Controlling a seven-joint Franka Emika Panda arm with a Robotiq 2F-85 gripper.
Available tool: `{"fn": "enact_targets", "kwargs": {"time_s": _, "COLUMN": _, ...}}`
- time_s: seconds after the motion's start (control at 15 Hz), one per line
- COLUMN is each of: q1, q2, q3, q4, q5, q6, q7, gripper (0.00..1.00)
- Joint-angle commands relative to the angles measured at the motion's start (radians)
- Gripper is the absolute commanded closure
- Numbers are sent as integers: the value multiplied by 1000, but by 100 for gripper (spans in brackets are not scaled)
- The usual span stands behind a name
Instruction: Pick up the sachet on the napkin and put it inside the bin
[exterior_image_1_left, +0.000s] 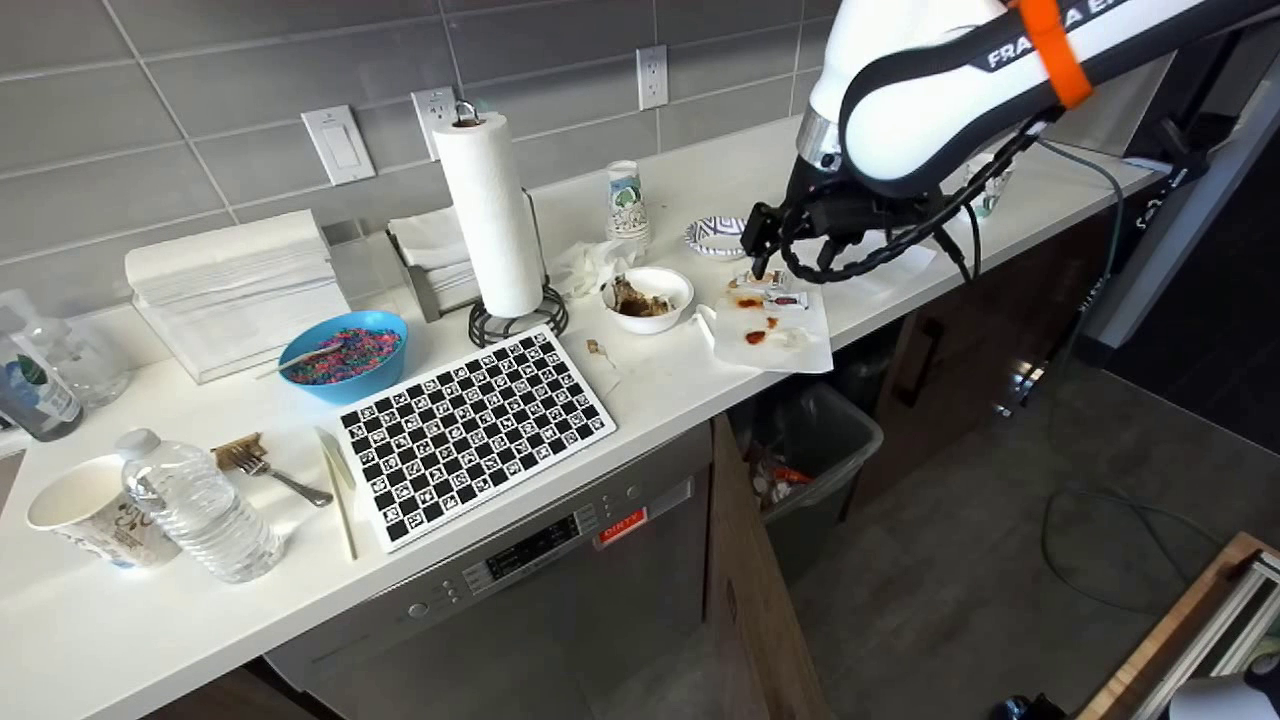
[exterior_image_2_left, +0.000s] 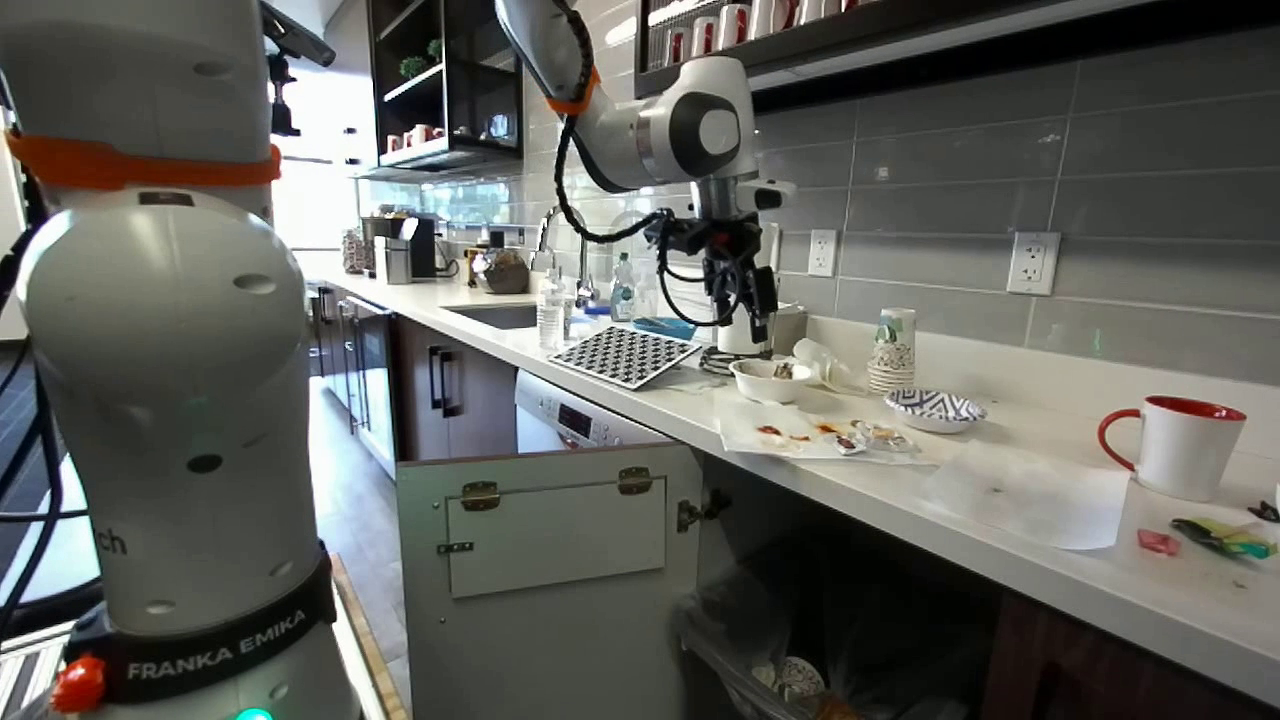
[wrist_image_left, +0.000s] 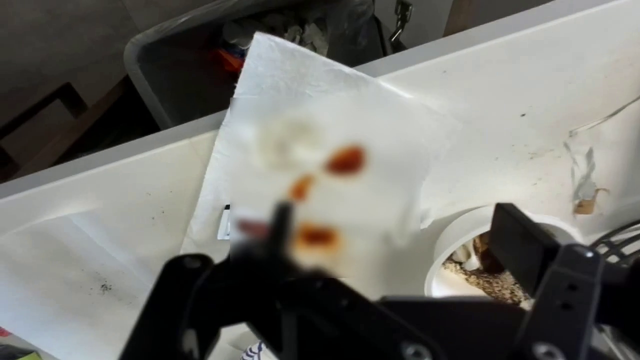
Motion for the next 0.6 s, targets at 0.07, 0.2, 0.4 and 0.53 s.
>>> {"fn": "enact_targets", "kwargs": {"time_s": 0.07, "q1": -6, "q2": 173, "q3": -65, "q4": 101, "q5": -127, "q6": 83, "q7": 105, "gripper": 0}}
{"fn": "enact_targets", "kwargs": {"time_s": 0.2, "q1": 3, "q2": 234, "q3": -108, "q4": 136, "q5": -148, "q6": 119, "q7": 117, "gripper": 0}}
{"fn": "enact_targets", "kwargs": {"time_s": 0.4, "q1": 15, "q2": 316, "q3": -152, "q4": 190, "q5": -119, "q6": 152, "q7": 104, "gripper": 0}}
{"fn": "enact_targets", "kwargs": {"time_s": 0.53, "q1": 20, "q2": 362, "q3": -169, "q4": 225, "q5": -99, "q6": 156, "q7": 90, "gripper": 0}}
